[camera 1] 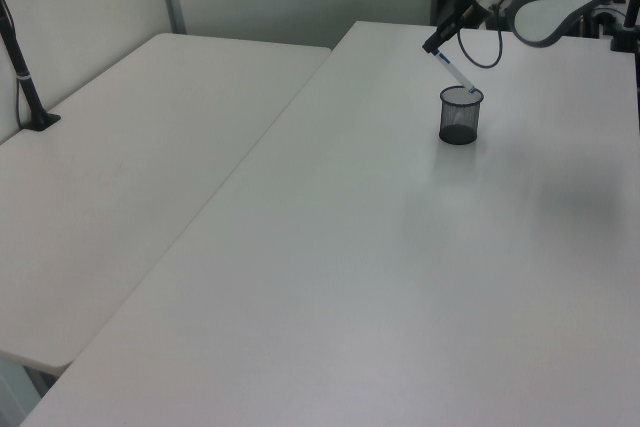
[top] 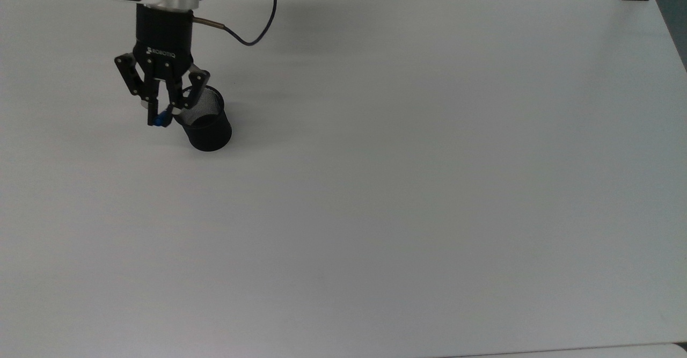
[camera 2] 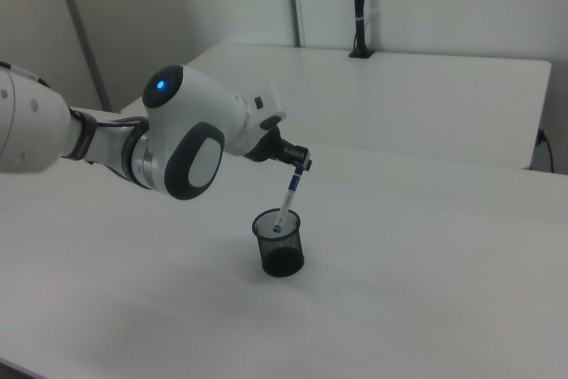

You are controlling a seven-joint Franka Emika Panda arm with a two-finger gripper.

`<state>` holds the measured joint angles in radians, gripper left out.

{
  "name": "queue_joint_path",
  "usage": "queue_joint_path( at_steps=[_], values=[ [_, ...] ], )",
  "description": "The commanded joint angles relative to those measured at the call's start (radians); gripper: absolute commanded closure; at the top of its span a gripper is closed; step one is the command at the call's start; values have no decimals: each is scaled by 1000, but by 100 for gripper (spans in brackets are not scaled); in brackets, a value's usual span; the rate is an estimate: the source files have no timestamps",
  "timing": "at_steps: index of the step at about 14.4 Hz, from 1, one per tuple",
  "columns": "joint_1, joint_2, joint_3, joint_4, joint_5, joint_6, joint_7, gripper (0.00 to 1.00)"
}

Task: Insert the marker
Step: 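Raise the marker upright and move it over the black mesh cup, then lower the marker into the cup and open the gripper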

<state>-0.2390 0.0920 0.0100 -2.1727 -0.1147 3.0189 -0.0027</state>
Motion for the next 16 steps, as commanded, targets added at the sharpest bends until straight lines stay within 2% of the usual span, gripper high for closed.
queue_joint_path(
  at_steps=[1,6,9,12,13,14,15,16],
  values=[
    [41,-2,1,-53,20,99,41,100],
    [46,14,-1,-147,9,239,18,100],
    [35,14,-1,-157,9,244,-8,96],
    [11,5,-2,-150,9,239,4,78],
    [3,-6,-2,-150,10,233,10,51],
    [3,-9,-2,-150,12,233,12,19],
    [3,-14,-2,-148,15,232,41,1],
    [3,-14,-2,-148,15,232,61,0]
  ],
)
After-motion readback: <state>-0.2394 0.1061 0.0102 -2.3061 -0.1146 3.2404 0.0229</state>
